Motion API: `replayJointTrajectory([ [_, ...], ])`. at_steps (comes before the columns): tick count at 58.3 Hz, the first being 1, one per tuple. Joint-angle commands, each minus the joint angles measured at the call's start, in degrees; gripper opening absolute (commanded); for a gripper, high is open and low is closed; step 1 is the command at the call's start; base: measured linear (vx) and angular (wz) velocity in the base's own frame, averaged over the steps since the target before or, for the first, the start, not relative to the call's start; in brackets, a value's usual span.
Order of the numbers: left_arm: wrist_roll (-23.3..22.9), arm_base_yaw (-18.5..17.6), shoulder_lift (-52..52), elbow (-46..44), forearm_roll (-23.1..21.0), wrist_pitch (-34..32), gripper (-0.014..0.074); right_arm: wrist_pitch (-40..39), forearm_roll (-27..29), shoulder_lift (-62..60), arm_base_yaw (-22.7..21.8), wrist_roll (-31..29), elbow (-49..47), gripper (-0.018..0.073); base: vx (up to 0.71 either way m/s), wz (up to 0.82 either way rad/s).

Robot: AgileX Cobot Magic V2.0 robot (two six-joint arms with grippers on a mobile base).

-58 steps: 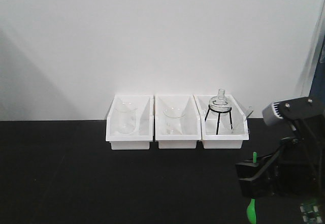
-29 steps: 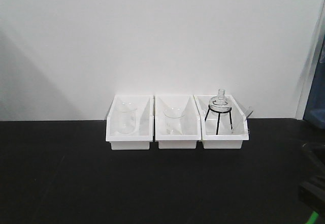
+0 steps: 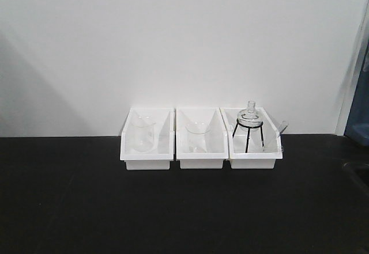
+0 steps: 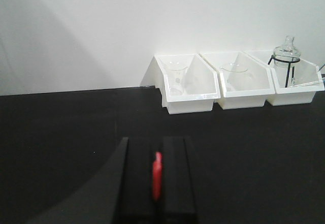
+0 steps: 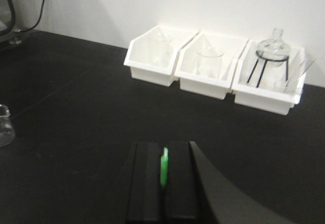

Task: Sort red and green spoons into left cabinet
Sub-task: 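Turn the base away from the bench holding both spoons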

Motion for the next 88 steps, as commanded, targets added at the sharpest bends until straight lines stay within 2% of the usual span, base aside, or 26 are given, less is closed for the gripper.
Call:
replayJointTrajectory([
  [1, -0.01, 0.08, 0.43, -1.56, -1.01, -4.48, -0.0004, -3.04, 1.49, 0.18, 0.01, 0.15, -1.62, -0.0004, 0.0, 0.0],
  [60, -0.01, 0.08, 0.43, -1.56, -1.01, -4.48, -0.0004, -2.99, 1.49, 0.18, 0.01, 0.2, -1.62, -0.0004, 0.0, 0.0],
  [88, -0.01, 0.08, 0.43, -1.56, -1.01, -4.48, -0.0004, -2.94, 1.49, 0.18, 0.01, 0.22, -1.62, -0.0004, -0.17, 0.08],
])
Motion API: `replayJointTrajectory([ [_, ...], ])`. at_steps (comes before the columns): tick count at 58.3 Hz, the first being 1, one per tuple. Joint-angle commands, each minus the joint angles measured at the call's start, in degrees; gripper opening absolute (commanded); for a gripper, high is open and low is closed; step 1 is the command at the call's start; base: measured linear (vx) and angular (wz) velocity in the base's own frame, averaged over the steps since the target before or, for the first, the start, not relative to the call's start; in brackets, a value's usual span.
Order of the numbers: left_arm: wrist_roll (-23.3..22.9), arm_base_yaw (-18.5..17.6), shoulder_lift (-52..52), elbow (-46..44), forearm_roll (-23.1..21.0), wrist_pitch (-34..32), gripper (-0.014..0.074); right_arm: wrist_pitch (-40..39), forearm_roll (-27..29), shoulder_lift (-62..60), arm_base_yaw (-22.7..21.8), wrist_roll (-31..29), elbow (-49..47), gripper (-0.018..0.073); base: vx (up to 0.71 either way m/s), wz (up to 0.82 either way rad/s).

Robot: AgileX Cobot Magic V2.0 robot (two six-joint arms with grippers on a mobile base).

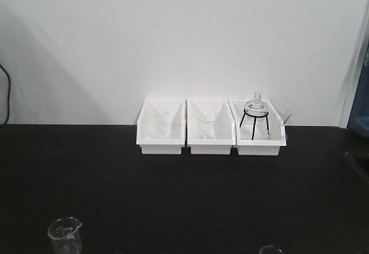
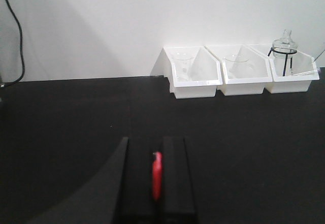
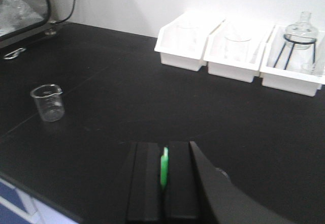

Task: Sort red and green spoons into left cabinet
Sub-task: 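Turn the base away from the bench holding both spoons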

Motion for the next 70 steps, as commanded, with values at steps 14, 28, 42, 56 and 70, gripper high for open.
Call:
replayJointTrajectory([
  [14, -0.01, 0.08, 0.43, -1.56, -0.96, -4.48, -0.0004, -3.44, 0.75, 0.05, -0.04, -0.16, -1.62, -0.0004, -0.2, 0.44],
  [28, -0.01, 0.08, 0.43, -1.56, -0.96, -4.48, -0.0004, -3.44, 0.75, 0.05, -0.04, -0.16, -1.62, -0.0004, -0.19, 0.77],
  [42, -0.01, 0.08, 0.43, -1.56, -0.96, -4.48, -0.0004, -3.44, 0.75, 0.05, -0.04, -0.16, -1.62, -0.0004, -0.2, 0.78],
  [56, -0.01, 0.08, 0.43, -1.56, -0.96, -4.48, -0.0004, -3.44, 0.75, 0.05, -0.04, -0.16, -1.62, -0.0004, -0.18, 0.7],
  [70, -0.01, 0.08, 0.43, -1.56, -0.96, -4.48, -0.0004, -3.44, 0.75, 0.05, -0.04, -0.16, -1.62, -0.0004, -0.15, 0.6],
])
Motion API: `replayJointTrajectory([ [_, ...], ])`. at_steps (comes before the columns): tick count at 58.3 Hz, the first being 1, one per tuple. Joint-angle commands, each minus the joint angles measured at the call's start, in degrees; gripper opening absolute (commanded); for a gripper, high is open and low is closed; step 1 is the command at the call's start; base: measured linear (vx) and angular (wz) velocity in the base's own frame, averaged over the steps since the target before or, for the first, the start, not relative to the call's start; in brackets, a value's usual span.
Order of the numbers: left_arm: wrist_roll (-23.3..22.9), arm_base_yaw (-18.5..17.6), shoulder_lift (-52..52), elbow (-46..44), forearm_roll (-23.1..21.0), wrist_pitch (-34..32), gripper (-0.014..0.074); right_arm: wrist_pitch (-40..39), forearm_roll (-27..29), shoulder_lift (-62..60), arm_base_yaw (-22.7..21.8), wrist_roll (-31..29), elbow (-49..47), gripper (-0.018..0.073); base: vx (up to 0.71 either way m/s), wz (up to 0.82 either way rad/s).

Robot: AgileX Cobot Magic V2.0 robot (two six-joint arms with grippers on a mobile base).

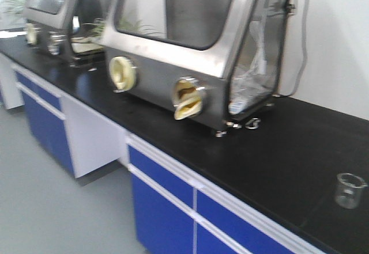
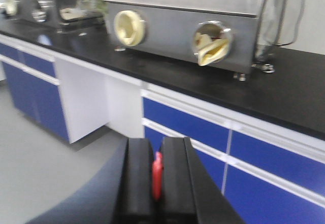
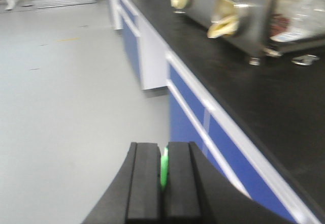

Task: Sort red and green spoons into left cabinet
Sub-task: 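Turn the base away from the bench holding both spoons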

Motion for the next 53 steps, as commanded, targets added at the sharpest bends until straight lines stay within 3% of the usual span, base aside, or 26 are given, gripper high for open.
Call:
replayJointTrajectory([
  [1, -0.01, 0.08, 0.43, -1.56, -0.96, -4.52, -0.0004, -3.92, 0.7, 0.35, -0.04, -0.16, -1.62, -0.0004, -0.14, 0.59],
  [28, -0.01, 0.08, 0.43, -1.56, -0.96, -4.52, -0.0004, -3.92, 0.7, 0.35, -0.04, -0.16, -1.62, -0.0004, -0.08, 0.62],
  [53, -0.01, 0.08, 0.43, -1.56, -0.96, -4.52, -0.0004, -3.98, 0.7, 0.35, -0.04, -0.16, -1.62, -0.0004, 0.11, 0.66],
])
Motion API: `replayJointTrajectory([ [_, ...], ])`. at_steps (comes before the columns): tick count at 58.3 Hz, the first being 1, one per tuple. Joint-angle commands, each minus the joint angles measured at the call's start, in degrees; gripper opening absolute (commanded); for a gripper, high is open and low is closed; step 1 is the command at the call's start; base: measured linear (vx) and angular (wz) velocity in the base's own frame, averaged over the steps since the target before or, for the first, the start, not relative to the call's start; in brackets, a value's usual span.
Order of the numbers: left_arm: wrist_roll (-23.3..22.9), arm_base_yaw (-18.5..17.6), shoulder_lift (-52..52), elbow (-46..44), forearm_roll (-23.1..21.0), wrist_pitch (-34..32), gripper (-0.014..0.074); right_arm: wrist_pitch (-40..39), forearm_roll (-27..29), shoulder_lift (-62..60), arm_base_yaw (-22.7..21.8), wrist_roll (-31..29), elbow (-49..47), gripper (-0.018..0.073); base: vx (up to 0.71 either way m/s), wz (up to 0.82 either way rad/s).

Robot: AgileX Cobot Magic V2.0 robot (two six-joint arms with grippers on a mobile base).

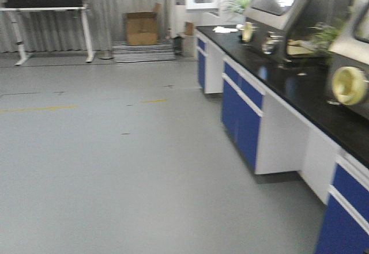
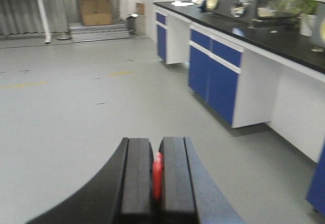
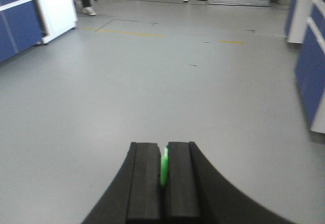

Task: Sort red and green spoons into left cabinet
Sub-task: 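Turn the base away from the bench holding both spoons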

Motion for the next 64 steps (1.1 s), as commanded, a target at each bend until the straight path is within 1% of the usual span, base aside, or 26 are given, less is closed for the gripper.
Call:
replayJointTrajectory([
  [1, -0.01, 0.08, 0.54, -1.56, -0.96, -4.52, -0.0004, -4.03, 0.7, 0.35, -0.04, -0.16, -1.62, -0.0004, 0.21, 0.56],
  [22, -0.01, 0.08, 0.54, -1.56, -0.96, -4.52, -0.0004, -4.03, 0.7, 0.35, -0.04, -0.16, -1.62, -0.0004, 0.27, 0.41],
  [43, -0.01, 0.08, 0.54, -1.56, -0.96, -4.52, -0.0004, -4.03, 0.7, 0.35, -0.04, -0.16, -1.62, -0.0004, 0.39, 0.1],
  [64, -0.01, 0.08, 0.54, -1.56, -0.96, -4.52, -0.0004, -4.03, 0.64, 0.35, -0.04, -0.16, -1.62, -0.0004, 0.51, 0.1],
])
